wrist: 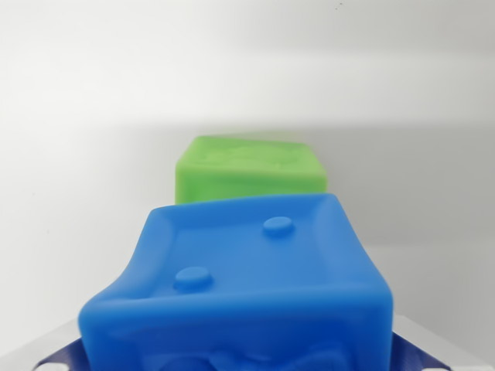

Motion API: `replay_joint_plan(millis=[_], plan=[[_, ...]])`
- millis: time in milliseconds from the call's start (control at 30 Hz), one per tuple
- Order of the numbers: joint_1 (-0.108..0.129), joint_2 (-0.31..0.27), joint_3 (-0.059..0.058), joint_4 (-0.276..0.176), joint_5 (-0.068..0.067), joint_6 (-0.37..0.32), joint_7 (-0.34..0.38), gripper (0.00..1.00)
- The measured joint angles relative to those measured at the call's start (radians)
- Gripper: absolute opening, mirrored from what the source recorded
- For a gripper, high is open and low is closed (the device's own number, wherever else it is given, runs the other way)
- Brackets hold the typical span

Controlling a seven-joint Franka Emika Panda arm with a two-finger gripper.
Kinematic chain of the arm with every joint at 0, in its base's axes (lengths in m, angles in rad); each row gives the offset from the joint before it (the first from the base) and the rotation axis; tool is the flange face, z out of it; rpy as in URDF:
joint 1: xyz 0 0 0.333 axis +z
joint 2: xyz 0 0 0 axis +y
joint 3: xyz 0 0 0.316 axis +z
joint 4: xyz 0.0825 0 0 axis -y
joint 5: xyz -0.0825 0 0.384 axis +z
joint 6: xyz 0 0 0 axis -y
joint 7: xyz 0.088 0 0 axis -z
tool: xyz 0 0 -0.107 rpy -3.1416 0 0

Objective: Stack cube

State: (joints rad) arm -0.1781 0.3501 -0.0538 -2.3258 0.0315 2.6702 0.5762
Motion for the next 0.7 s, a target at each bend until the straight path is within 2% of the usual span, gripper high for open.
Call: replay_joint_plan(millis=[700], plan=[[-0.003, 0.047, 0.005, 0.007, 0.005, 0.04, -0.004, 0.0]])
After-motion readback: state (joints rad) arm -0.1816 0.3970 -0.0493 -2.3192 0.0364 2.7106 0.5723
